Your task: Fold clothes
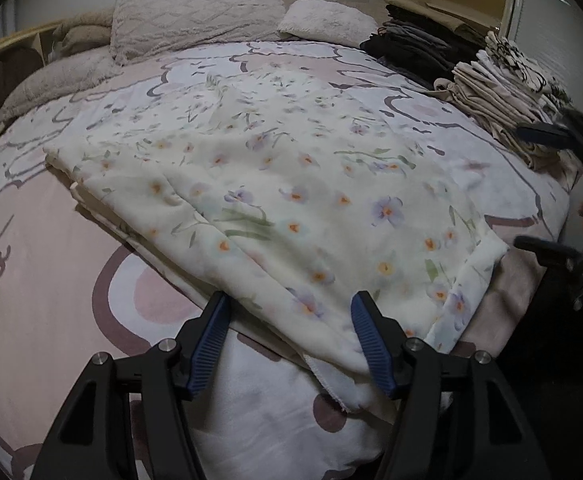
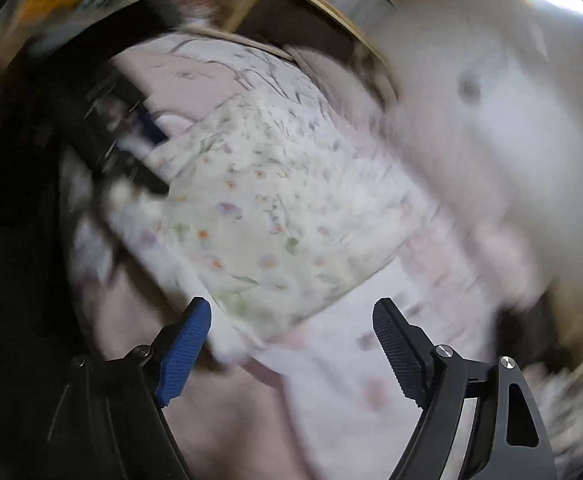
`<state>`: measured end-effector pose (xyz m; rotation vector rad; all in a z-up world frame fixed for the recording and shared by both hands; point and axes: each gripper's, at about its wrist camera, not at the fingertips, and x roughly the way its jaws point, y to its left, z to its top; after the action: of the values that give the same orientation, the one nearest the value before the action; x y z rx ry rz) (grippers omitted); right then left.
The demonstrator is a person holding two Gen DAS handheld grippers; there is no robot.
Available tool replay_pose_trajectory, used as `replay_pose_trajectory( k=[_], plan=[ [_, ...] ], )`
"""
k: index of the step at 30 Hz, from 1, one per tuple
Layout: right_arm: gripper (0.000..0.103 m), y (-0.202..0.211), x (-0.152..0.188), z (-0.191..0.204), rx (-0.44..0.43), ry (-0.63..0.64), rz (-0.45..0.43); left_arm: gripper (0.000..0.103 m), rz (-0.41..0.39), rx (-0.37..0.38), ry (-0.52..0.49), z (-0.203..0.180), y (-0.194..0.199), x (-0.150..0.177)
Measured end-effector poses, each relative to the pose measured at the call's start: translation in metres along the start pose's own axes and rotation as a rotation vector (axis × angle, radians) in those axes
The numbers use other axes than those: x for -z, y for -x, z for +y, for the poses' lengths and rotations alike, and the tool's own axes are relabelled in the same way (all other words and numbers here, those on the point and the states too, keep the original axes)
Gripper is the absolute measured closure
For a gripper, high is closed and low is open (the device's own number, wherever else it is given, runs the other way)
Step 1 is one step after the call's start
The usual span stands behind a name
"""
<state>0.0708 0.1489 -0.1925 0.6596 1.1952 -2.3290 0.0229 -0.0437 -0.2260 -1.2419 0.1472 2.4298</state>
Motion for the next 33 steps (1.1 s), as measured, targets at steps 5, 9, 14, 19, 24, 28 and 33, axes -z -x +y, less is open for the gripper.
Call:
replay_pose_trajectory(
  k=[5, 9, 14, 19, 24, 28, 33],
  plan=[
    [0.02, -0.008, 0.039, 0.037, 0.129, 0.356, 0.024, 0.039, 0.002, 0.005, 0.008, 0.0, 0.0, 0.0],
    [0.02, -0.017, 0.055, 0.059, 0.187, 0.544, -0.033, 0.039, 0.003, 0.011, 0.016, 0.001, -0.001, -0.001],
    [0.02, -0.029, 0.051, 0.07, 0.201, 0.649, -0.12, 0.039, 0.006, 0.025, 0.036, 0.003, -0.002, -0.001],
    [0.02, -0.033, 0.053, 0.074, 0.216, 0.718, -0.18, 0.038, 0.006, 0.027, 0.041, 0.004, -0.003, -0.001],
    [0.033, -0.028, 0.045, 0.079, 0.253, 0.733, -0.225, 0.038, 0.005, 0.031, 0.053, 0.005, -0.003, -0.002],
    [0.054, -0.044, 0.028, 0.087, 0.25, 0.73, -0.2, 0.038, 0.006, 0.031, 0.062, 0.005, -0.002, -0.002],
    [0.08, -0.043, 0.012, 0.085, 0.169, 0.706, -0.203, 0.038, -0.051, -0.048, 0.01, -0.003, 0.015, -0.005]
  ],
)
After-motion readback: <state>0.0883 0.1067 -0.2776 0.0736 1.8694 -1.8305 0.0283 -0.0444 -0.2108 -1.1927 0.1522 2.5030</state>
